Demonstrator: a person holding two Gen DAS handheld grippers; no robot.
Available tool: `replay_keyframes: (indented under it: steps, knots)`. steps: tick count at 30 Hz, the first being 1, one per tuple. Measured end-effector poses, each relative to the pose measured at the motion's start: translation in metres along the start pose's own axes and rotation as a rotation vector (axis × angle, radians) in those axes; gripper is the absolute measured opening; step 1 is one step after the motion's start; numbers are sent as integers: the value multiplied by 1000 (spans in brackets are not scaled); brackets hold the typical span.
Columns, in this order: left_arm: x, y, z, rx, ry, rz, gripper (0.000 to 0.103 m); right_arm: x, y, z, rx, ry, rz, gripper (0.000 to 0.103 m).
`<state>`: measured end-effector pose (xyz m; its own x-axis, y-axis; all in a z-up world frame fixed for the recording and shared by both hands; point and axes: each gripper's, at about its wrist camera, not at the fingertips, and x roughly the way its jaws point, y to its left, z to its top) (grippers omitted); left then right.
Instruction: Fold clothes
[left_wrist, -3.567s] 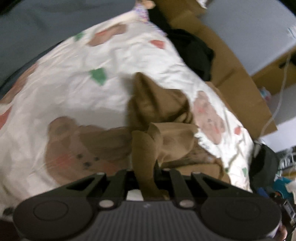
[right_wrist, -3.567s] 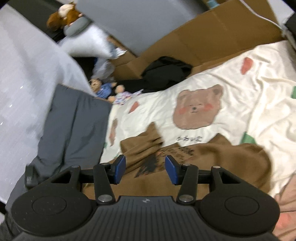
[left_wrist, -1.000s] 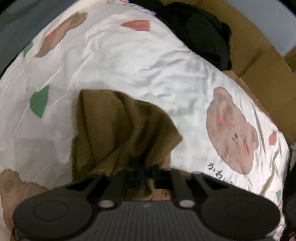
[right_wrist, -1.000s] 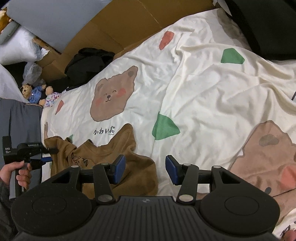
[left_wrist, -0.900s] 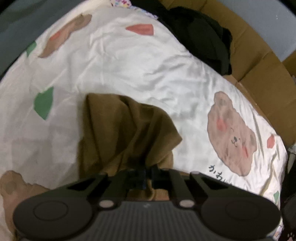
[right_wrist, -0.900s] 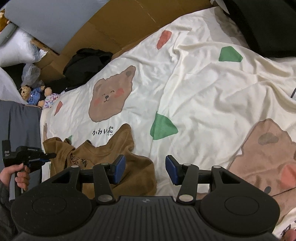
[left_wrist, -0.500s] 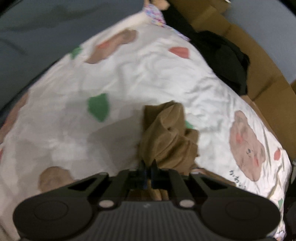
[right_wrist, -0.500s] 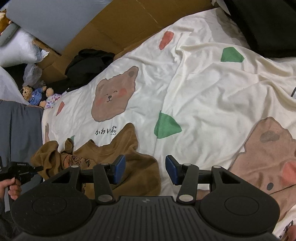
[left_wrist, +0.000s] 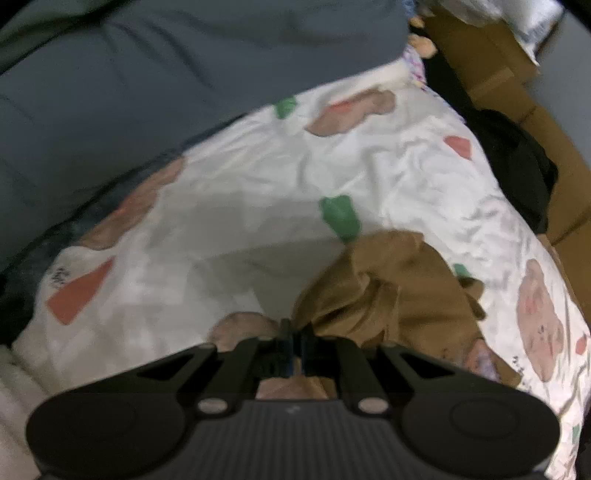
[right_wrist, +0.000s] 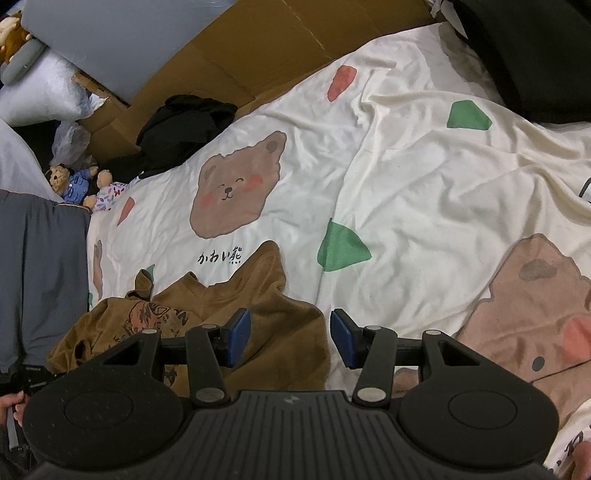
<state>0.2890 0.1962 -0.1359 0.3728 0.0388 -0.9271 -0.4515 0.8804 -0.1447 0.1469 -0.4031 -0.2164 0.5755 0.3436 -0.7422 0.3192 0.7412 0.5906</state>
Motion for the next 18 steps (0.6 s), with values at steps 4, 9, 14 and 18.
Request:
replay_keyframes:
  steps: [4, 9, 14, 18]
  knots:
    - [-1, 24, -4, -25, 10, 32, 3, 0, 2, -2, -6, 2, 2, 53]
    - [0, 48, -13, -56, 31, 61, 3, -1, 4, -4, -11, 8, -2, 53]
    - [0, 60, -17, -77, 40, 72, 3, -1, 1, -4, -4, 6, -8, 53]
    - [2, 62, -18, -103, 56, 92, 11, -1, 1, -4, -1, 7, -10, 53]
